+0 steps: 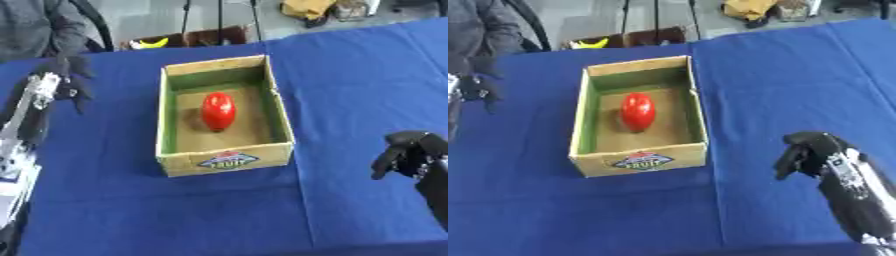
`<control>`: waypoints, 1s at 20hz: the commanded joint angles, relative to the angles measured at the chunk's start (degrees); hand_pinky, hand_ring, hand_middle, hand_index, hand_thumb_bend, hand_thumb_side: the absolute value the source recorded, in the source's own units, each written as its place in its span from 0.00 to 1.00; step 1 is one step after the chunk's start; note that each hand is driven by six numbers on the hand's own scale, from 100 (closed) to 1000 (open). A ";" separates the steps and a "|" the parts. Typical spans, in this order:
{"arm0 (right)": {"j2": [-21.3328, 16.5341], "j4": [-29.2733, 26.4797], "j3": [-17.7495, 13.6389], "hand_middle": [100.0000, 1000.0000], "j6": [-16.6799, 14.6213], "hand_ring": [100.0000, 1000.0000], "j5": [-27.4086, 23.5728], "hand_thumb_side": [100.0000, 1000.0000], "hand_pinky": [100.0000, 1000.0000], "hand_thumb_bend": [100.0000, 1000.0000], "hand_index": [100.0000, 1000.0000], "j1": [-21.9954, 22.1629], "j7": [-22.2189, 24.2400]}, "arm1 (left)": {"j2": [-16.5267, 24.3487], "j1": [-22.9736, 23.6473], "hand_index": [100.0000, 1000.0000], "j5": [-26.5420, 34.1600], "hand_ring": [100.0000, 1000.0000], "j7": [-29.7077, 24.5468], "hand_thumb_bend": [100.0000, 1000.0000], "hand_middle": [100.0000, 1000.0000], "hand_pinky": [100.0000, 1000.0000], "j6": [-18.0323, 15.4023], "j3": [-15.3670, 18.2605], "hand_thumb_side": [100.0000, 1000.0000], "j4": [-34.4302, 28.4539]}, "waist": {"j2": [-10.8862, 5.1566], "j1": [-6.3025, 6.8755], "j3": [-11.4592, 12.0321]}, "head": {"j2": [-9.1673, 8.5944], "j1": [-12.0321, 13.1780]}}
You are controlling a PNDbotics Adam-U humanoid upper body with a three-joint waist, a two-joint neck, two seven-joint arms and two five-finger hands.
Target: Pick up objects on the table and place them in the box.
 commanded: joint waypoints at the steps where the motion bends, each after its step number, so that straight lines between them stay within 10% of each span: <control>1: -0.31 -1.20 -0.51 0.44 -0.22 0.50 -0.34 0.74 0.43 0.00 0.68 -0.21 -0.18 | -0.54 0.46 0.76 2.28 0.40 0.58 0.14 0.54 0.22 0.61 1.06 1.00 -1.16 | -0.84 -0.20 0.13 | 0.10 -0.15; 20: -0.50 -1.20 -0.84 0.44 -0.29 0.50 -0.69 0.73 0.43 0.00 0.68 0.39 -0.46 | -5.44 2.05 0.76 5.31 0.40 0.47 0.18 0.54 0.22 3.66 3.28 1.00 -1.72 | -1.62 -0.74 1.45 | 0.46 -0.83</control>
